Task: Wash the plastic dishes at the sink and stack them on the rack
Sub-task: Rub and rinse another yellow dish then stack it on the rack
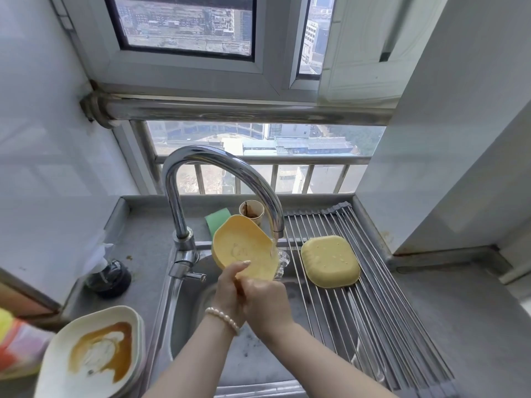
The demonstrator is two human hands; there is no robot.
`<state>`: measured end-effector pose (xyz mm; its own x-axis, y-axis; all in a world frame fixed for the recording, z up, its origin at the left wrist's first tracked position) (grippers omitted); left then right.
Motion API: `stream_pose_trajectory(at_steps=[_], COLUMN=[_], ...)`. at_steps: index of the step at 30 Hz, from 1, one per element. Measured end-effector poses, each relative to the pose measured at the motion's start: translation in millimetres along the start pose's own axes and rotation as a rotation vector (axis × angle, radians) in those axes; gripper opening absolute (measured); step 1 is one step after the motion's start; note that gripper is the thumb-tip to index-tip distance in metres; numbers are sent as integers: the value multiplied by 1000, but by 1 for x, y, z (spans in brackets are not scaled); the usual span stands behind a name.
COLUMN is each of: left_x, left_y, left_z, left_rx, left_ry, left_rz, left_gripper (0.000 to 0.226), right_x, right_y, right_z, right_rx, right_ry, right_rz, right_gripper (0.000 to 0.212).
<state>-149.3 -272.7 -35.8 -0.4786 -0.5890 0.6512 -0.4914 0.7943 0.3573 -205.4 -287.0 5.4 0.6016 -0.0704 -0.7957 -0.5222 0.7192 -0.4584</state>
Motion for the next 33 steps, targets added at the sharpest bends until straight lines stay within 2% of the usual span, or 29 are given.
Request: stream_pose_trajectory(at_steps=[1, 3, 5, 8, 11, 13, 15, 17, 19, 22, 24, 25, 27, 28, 30, 33], left_x=[1, 2, -1, -9, -14, -12, -7, -3, -5, -12, -19, -24, -30, -32, -30, -27], left_y=[1, 1, -1, -2, -6, -6, -3, 2, 5, 1, -5, -8, -13, -13, -12, -9], left_z=[-1, -7, -14, -16, -14, -11, -6, 3, 12, 12, 3, -1, -5, -7, -5, 6], left_rx=[-9, 3, 10, -29, -78, -110, -112, -68, 11, 90, 74, 37, -59, -107, -201, -263], left_ry=[2, -16, -32, -125, -211, -236, -226, -190, -183, -164, -196, -236, -309, -314, -303, -249], left_rz=[1, -29, -56, -69, -49, -18, 14, 28, -33, -143, -185, -202, -194, -192, -161, -169], left_gripper=[41, 24, 28, 33, 33, 36, 36, 38, 44, 36, 38, 36, 33, 35, 41, 43], right_x=[0, 1, 0, 4, 18, 25, 24, 18, 13, 9, 9, 8, 6, 10, 12, 11], right_y=[3, 8, 12, 13, 14, 17, 17, 14, 10, 11, 14, 17, 24, 23, 18, 12], right_z=[0, -12, -27, -51, -70, -71, -66, -54, -38, -22, -33, -38, -51, -59, -76, -73], right_rx=[-13, 30, -31, -170, -120, -82, -69, -30, 12, 38, 91, 43, -156, -190, -119, -79], right_ry=[-84, -325, -369, -63, 288, 352, 281, 185, 80, -165, -380, -378, -102, 78, 289, 319], right_rz=[-16, 17, 60, 129, 204, 188, 130, 96, 93, 85, 153, 174, 135, 147, 187, 150], right_gripper=[5, 16, 16, 27, 45, 54, 54, 42, 31, 9, 19, 19, 24, 36, 56, 33])
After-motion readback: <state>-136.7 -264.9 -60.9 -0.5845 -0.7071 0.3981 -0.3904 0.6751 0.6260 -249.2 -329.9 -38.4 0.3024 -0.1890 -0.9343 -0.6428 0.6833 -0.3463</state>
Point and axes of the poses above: each hand's wrist, its own y-axis away from the middle knuckle, its own x-axis out of the palm, z = x × y, the point moved 7 cm from there along -y, towards the middle knuckle, and after that the axes turned 10 degrees about x, right-handed, at the moved point
